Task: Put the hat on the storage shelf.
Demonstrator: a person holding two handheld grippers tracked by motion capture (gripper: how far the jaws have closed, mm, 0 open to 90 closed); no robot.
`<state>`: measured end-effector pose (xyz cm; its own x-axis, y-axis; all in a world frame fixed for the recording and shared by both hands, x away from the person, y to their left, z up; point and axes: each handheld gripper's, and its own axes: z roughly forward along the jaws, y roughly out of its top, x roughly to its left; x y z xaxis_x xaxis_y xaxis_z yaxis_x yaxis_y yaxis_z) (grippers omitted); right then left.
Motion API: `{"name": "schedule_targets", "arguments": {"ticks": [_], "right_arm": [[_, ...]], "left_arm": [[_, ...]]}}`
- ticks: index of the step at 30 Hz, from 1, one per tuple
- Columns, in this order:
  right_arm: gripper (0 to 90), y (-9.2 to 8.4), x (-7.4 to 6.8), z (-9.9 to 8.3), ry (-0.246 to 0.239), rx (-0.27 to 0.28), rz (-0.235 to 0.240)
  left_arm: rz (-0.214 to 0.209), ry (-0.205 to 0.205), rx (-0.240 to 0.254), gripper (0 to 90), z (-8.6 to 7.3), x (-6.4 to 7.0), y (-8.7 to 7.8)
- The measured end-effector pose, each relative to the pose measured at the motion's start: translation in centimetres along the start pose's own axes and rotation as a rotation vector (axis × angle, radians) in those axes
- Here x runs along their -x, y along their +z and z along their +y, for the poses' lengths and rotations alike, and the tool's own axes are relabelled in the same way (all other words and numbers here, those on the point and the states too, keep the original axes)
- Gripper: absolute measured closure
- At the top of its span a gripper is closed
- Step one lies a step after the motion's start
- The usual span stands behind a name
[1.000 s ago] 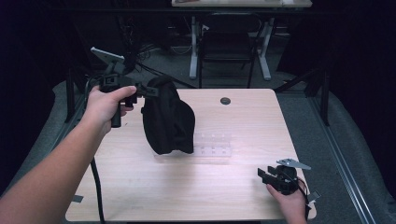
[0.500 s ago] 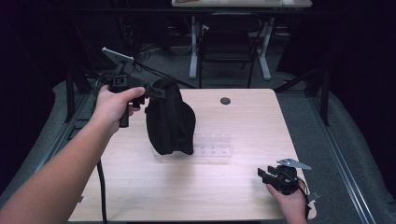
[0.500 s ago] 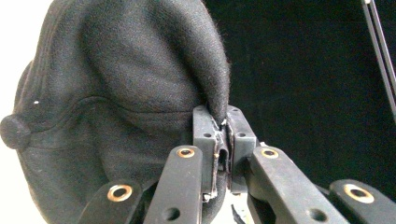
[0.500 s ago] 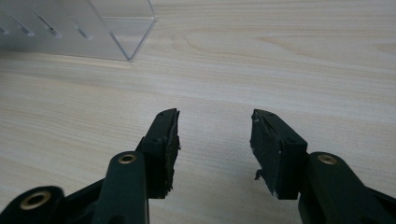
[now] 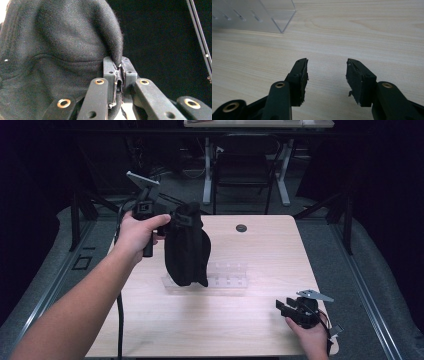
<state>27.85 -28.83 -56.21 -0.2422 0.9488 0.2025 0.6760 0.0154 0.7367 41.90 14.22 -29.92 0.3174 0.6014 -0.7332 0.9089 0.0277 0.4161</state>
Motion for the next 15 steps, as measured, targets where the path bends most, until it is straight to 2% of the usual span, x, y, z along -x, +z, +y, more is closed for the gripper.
{"name": "schedule_targets", "arguments": {"ticks": [4,6,9,10,12,13,14,15], "right_arm": [[51.3,0.0,-0.3,0.0,0.002,0.007,0.003],[51.4,0.0,-0.5,0.0,-0.015,-0.008,-0.006],[51.5,0.2,-1.2,0.1,-0.031,-0.001,0.010],[51.6,0.1,-1.3,0.2,-0.055,-0.020,-0.004],[51.7,0.2,-1.6,0.2,-0.044,0.001,0.008],[52.0,0.0,-2.0,0.5,-0.066,-0.004,0.010],[52.0,0.0,-2.0,0.5,-0.066,-0.004,0.010],[53.1,-0.2,-2.4,0.9,-0.067,0.010,0.030]], "left_arm": [[-0.009,-0.001,0.002,85.2,0.0,0.0,0.4],[-0.021,-0.010,0.008,85.2,-0.1,-0.2,0.7],[-0.040,-0.015,0.007,85.2,-0.2,-0.5,1.0],[-0.043,-0.016,0.007,85.2,-0.3,-0.6,1.0],[-0.043,-0.016,0.007,85.2,-0.3,-0.6,1.0],[-0.047,-0.022,0.011,85.2,-0.3,-0.8,1.0],[-0.047,-0.022,0.011,85.3,-0.3,-0.8,1.0],[-0.049,-0.022,0.011,85.3,-0.4,-0.9,1.1]]}}
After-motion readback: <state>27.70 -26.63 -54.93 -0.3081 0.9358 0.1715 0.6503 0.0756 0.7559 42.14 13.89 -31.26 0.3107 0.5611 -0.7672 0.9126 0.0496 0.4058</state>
